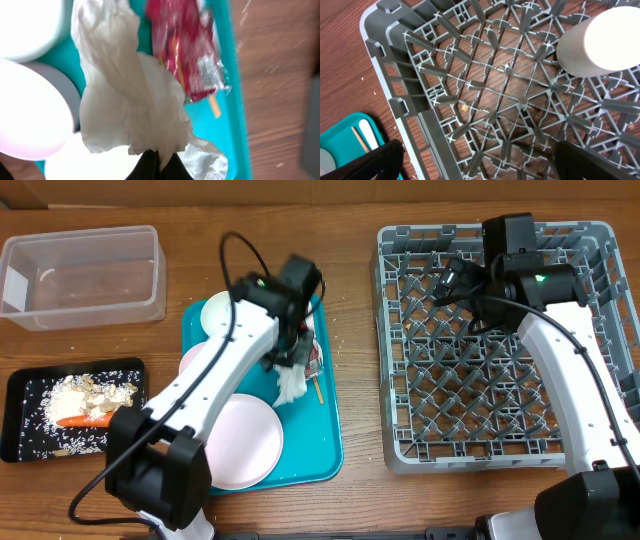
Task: Sort waste into correct bins and load items into the dishwasher rack
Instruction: 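Carry the tissue left and drop it into the clear plastic bin, then move the left gripper over the red wrapper and grasp it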
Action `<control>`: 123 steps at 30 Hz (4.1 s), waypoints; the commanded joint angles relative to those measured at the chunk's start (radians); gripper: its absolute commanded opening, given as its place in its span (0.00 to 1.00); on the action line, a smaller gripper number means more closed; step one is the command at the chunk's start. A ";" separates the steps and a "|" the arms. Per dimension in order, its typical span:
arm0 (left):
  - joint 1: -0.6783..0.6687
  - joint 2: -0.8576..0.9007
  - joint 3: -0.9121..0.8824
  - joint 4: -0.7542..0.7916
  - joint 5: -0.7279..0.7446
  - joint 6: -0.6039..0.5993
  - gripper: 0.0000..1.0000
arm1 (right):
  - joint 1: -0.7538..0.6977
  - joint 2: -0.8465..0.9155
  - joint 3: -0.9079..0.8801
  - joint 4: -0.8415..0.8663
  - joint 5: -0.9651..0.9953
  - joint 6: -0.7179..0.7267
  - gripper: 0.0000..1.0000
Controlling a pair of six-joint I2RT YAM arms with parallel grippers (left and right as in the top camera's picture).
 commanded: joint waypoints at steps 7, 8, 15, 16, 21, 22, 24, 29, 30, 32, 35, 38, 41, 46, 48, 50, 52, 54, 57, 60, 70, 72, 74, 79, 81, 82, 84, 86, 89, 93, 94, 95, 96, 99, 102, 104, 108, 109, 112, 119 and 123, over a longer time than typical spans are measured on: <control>0.138 -0.033 0.303 -0.043 -0.045 0.031 0.04 | 0.000 -0.027 0.010 0.005 0.002 0.008 1.00; 0.169 -0.033 0.317 -0.031 -0.062 0.031 0.04 | 0.000 -0.027 0.010 0.005 0.002 0.008 1.00; 0.392 -0.031 0.327 0.134 -0.121 0.029 0.04 | 0.000 -0.027 0.010 0.005 0.002 0.008 1.00; 0.422 -0.031 0.327 0.160 -0.110 0.022 0.04 | 0.000 -0.027 0.010 0.005 0.002 0.008 1.00; 0.570 -0.027 0.310 0.341 -0.045 0.019 0.04 | 0.000 -0.027 0.010 0.005 0.002 0.008 1.00; 0.592 -0.025 0.307 0.369 -0.044 0.019 0.04 | 0.000 -0.027 0.010 0.005 0.002 0.008 1.00; 0.642 -0.013 0.307 0.422 -0.044 0.019 0.04 | 0.000 -0.027 0.010 0.005 0.002 0.008 1.00; 0.743 0.043 0.307 0.499 -0.035 0.016 0.04 | 0.000 -0.027 0.010 0.005 0.002 0.008 1.00; 0.758 0.057 0.307 0.507 -0.035 0.016 0.08 | 0.000 -0.027 0.010 0.005 0.002 0.008 1.00; 0.781 0.080 0.307 0.520 -0.034 0.016 0.34 | 0.000 -0.027 0.010 0.005 0.002 0.008 1.00; 0.805 0.106 0.307 0.517 -0.034 0.025 1.00 | 0.000 -0.027 0.010 0.005 0.002 0.008 1.00; 0.812 0.108 0.307 0.509 -0.035 0.055 1.00 | 0.000 -0.027 0.010 0.005 0.002 0.008 1.00; 0.812 0.091 0.314 0.500 -0.034 0.066 1.00 | 0.000 -0.027 0.010 0.005 0.002 0.008 1.00; 0.809 0.022 0.328 0.478 0.143 0.064 1.00 | 0.000 -0.027 0.010 0.005 0.002 0.008 1.00; 0.809 -0.017 0.330 0.478 0.323 0.064 1.00 | 0.000 -0.027 0.010 0.005 0.002 0.008 1.00; 0.806 -0.052 0.330 0.480 0.501 0.047 1.00 | 0.000 -0.027 0.010 0.005 0.002 0.008 1.00; 0.787 -0.077 0.330 0.449 0.635 0.034 1.00 | 0.000 -0.027 0.010 0.005 0.002 0.008 1.00; 0.749 -0.087 0.330 0.369 0.694 0.035 1.00 | 0.000 -0.027 0.010 0.005 0.002 0.008 1.00; 0.661 -0.082 0.323 0.207 0.678 0.072 1.00 | 0.000 -0.027 0.010 0.005 0.002 0.008 1.00; 0.489 -0.056 0.300 0.030 0.520 0.132 1.00 | 0.000 -0.027 0.010 0.005 0.002 0.008 1.00; 0.098 0.079 0.300 -0.120 0.106 0.003 1.00 | 0.000 -0.027 0.010 0.005 0.002 0.008 1.00; 0.060 0.117 0.300 -0.124 0.106 -0.045 1.00 | 0.000 -0.027 0.010 0.005 0.002 0.008 1.00; 0.026 0.158 0.300 -0.129 0.106 -0.094 1.00 | 0.000 -0.027 0.010 0.005 0.002 0.008 1.00; -0.031 0.264 0.300 -0.121 0.074 -0.176 1.00 | 0.000 -0.027 0.010 0.005 0.002 0.008 1.00; -0.042 0.302 0.300 -0.119 0.053 -0.191 1.00 | 0.000 -0.027 0.010 0.005 0.002 0.008 1.00; -0.046 0.318 0.300 -0.119 0.048 -0.192 1.00 | 0.000 -0.027 0.010 0.005 0.002 0.008 1.00; -0.048 0.348 0.300 -0.120 0.035 -0.206 1.00 | 0.000 -0.027 0.010 0.005 0.002 0.008 1.00; -0.047 0.375 0.300 -0.116 0.033 -0.210 1.00 | 0.000 -0.027 0.010 0.005 0.002 0.008 1.00; -0.047 0.398 0.300 -0.103 0.032 -0.209 0.98 | 0.000 -0.027 0.010 0.005 0.002 0.008 1.00; -0.047 0.403 0.300 -0.077 0.023 -0.209 0.86 | 0.000 -0.027 0.010 0.005 0.002 0.008 1.00; -0.047 0.404 0.300 -0.068 0.015 -0.209 0.83 | 0.000 -0.027 0.010 0.005 0.002 0.008 1.00; -0.047 0.404 0.300 -0.062 0.009 -0.209 0.81 | 0.000 -0.027 0.010 0.005 0.002 0.008 1.00; -0.047 0.404 0.300 -0.058 0.006 -0.209 0.79 | 0.000 -0.027 0.010 0.005 0.002 0.008 1.00; -0.048 0.411 0.300 -0.060 0.008 -0.209 0.78 | 0.000 -0.027 0.010 0.005 0.002 0.008 1.00; -0.056 0.431 0.293 -0.056 0.009 -0.210 0.76 | 0.000 -0.027 0.010 0.005 0.002 0.008 1.00; -0.062 0.441 0.293 -0.056 0.008 -0.209 0.77 | 0.000 -0.027 0.010 0.005 0.002 0.008 1.00; -0.063 0.443 0.293 -0.053 0.002 -0.209 0.76 | 0.000 -0.027 0.010 0.005 0.002 0.008 1.00; -0.063 0.443 0.293 -0.052 -0.003 -0.209 0.75 | 0.000 -0.027 0.010 0.005 0.002 0.008 1.00; -0.062 0.443 0.290 -0.053 -0.021 -0.209 0.70 | 0.000 -0.027 0.010 0.005 0.002 0.008 1.00; -0.071 0.443 0.275 -0.054 -0.021 -0.209 0.57 | 0.000 -0.027 0.010 0.005 0.002 0.008 1.00; -0.073 0.443 0.251 -0.045 -0.021 -0.207 0.55 | 0.000 -0.027 0.010 0.005 0.002 0.008 1.00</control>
